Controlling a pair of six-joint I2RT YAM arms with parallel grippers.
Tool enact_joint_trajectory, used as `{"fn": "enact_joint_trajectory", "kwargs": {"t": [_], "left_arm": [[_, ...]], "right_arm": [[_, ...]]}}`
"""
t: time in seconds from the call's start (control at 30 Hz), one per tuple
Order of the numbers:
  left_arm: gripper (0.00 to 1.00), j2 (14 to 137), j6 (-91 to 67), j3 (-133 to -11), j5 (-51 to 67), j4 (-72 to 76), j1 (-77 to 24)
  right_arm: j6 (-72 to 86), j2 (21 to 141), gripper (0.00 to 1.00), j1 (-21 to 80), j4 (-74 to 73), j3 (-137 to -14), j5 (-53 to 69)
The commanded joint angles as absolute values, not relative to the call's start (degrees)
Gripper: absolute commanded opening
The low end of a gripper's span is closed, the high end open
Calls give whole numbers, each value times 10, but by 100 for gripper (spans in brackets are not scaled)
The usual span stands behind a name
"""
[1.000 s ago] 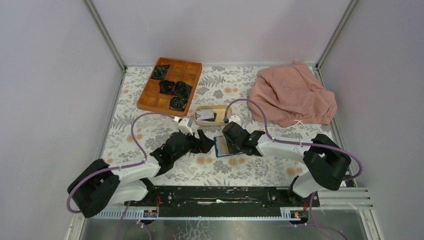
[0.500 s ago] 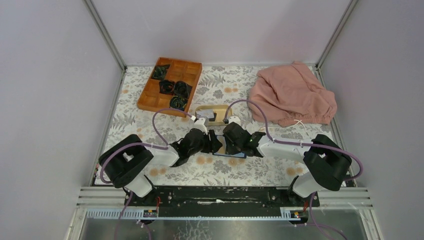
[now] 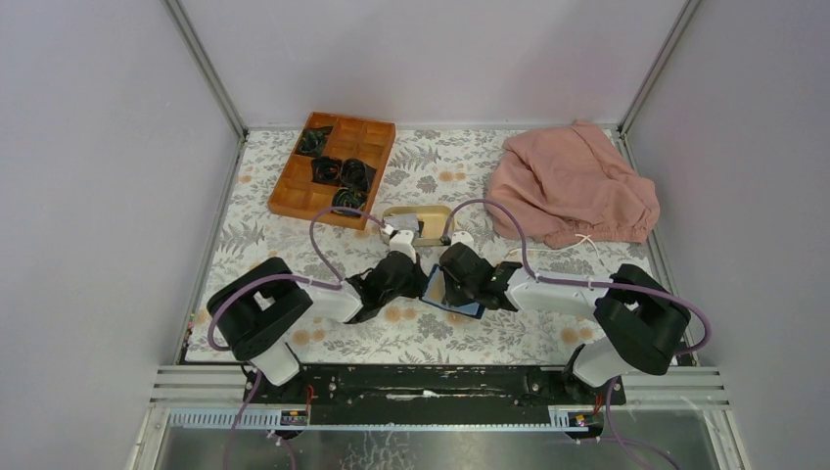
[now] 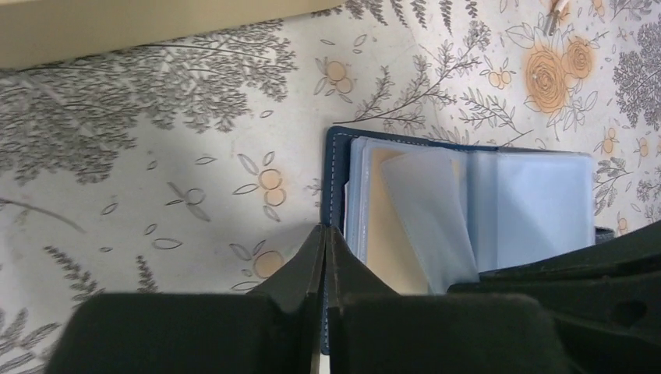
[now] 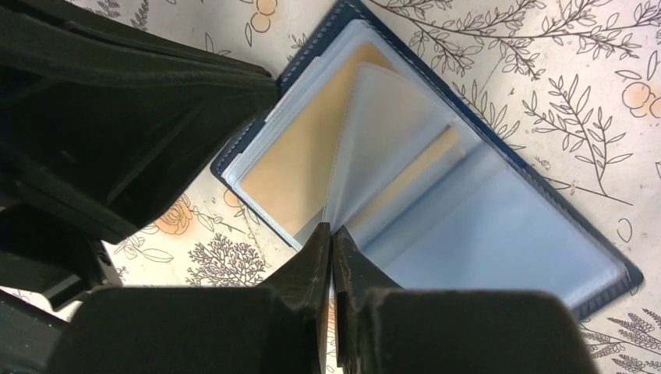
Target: Take the credit cards out of the card holder
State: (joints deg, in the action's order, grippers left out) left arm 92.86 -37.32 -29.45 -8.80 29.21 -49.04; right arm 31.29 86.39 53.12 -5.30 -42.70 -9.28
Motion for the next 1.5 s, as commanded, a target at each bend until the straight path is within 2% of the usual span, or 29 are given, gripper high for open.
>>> {"fn": "enact_joint_trajectory", "kwargs": {"t": [0.0,0.17,0.33,0.47,0.67,0.93,1.27,1.3,1.4,1.47], "left_arm": [[0,958,-355,-330,-117,271,-516],[0,959,-375,-331,-137,265,-520],[24,888,-395,-301,-184,242,-520],[32,820,-400,-284,-198,224,-521],[32,817,-405,-299,-175,216,-548],[21,923,-391,-357,-168,177,-581],[17,981,-398,-365,-139,241,-582],[17,982,-397,-367,-137,242,-583],[17,987,-394,-371,-133,245,-582],[17,991,-395,-372,-128,249,-582]], "right_arm": [[330,844,3,529,-17,-422,-80],[338,837,0,529,-11,-412,-88],[336,810,0,529,-1,-396,-98],[317,786,0,529,4,-384,-109],[302,749,0,529,30,-364,-103],[305,764,0,528,37,-364,-92],[304,763,1,529,34,-360,-83],[305,763,6,529,32,-359,-83],[305,758,41,528,23,-361,-91],[306,748,55,529,17,-360,-96]]}}
